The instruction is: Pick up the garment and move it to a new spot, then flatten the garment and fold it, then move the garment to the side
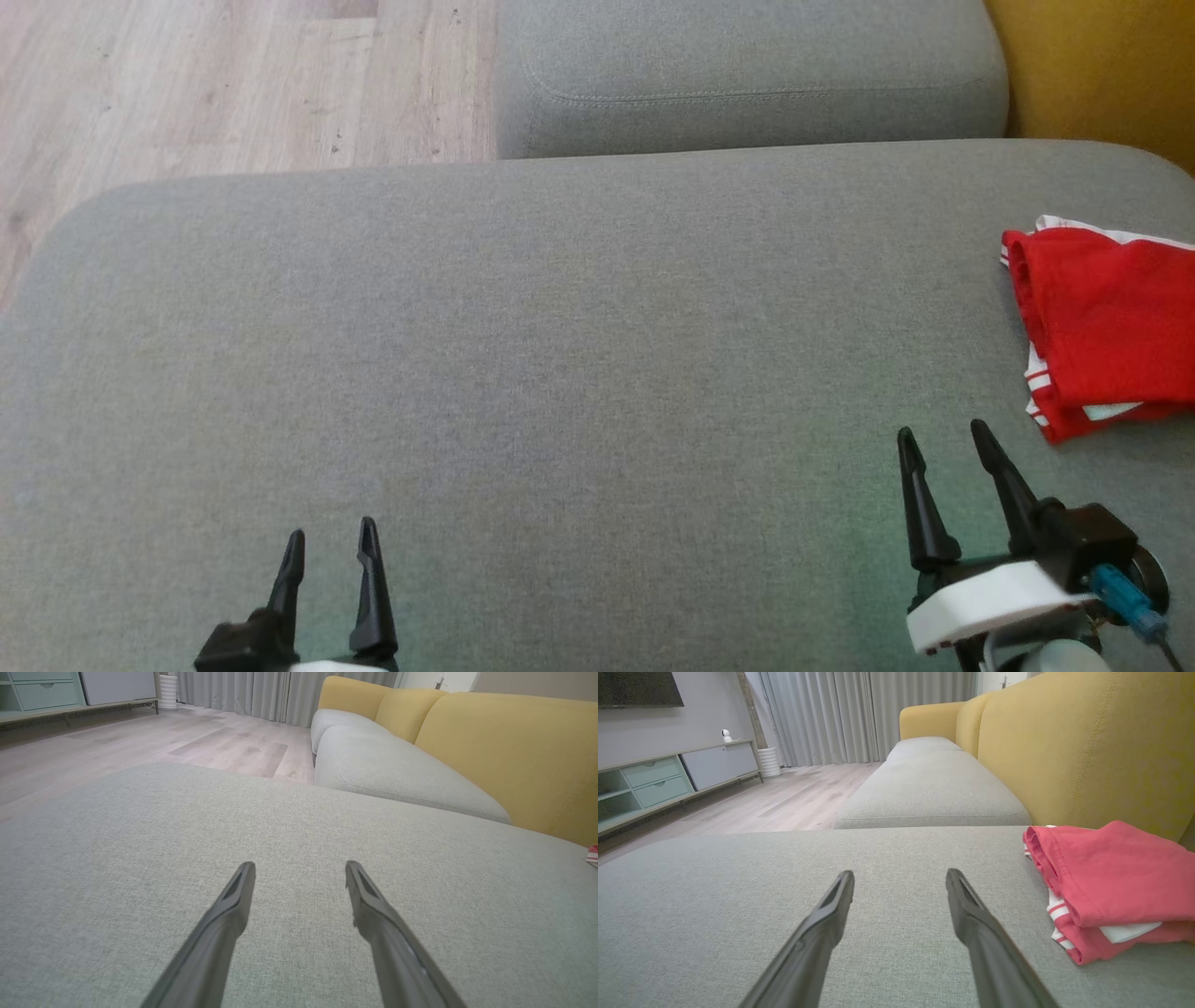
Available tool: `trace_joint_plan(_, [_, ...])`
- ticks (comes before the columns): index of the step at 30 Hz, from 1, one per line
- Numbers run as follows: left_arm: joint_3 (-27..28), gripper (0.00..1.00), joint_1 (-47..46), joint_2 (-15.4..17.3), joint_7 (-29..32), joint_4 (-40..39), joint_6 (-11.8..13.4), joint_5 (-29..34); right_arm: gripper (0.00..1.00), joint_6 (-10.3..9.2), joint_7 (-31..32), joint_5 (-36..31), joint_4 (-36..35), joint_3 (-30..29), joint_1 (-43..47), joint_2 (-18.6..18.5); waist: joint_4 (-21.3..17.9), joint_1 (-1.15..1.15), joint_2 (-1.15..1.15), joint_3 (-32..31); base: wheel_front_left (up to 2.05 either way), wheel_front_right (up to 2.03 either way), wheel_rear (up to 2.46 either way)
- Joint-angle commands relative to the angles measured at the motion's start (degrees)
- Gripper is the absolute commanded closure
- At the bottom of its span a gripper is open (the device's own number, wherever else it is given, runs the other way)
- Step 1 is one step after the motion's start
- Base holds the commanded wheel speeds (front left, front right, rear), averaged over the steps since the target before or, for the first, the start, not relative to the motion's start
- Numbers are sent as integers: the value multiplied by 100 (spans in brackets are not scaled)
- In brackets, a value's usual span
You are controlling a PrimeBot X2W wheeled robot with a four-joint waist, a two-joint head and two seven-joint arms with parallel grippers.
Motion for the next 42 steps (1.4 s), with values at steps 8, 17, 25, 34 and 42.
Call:
trace_joint_plan(8, [217,0,-214,-24,-71,-94,-20,42,0,-4,-59,18,-160,191,-159,-32,23,0,0,-2,0,0,0])
trace_joint_plan(17, [214,0,-254,-37,-72,-183,-35,118,0,-4,-48,52,-168,237,-157,-32,15,0,0,17,0,0,0])
trace_joint_plan(25, [23,100,36,-89,71,250,-87,-138,100,0,32,296,294,77,25,-12,10,0,0,18,0,0,0])
trace_joint_plan(34, [227,100,-59,-150,207,270,-242,-590,100,0,115,970,312,60,-65,-54,-4,0,0,18,0,0,0])
trace_joint_plan(42, [386,100,-133,-199,313,289,-364,-936,100,-1,180,1481,320,43,-127,-77,-14,0,0,18,0,0,0])
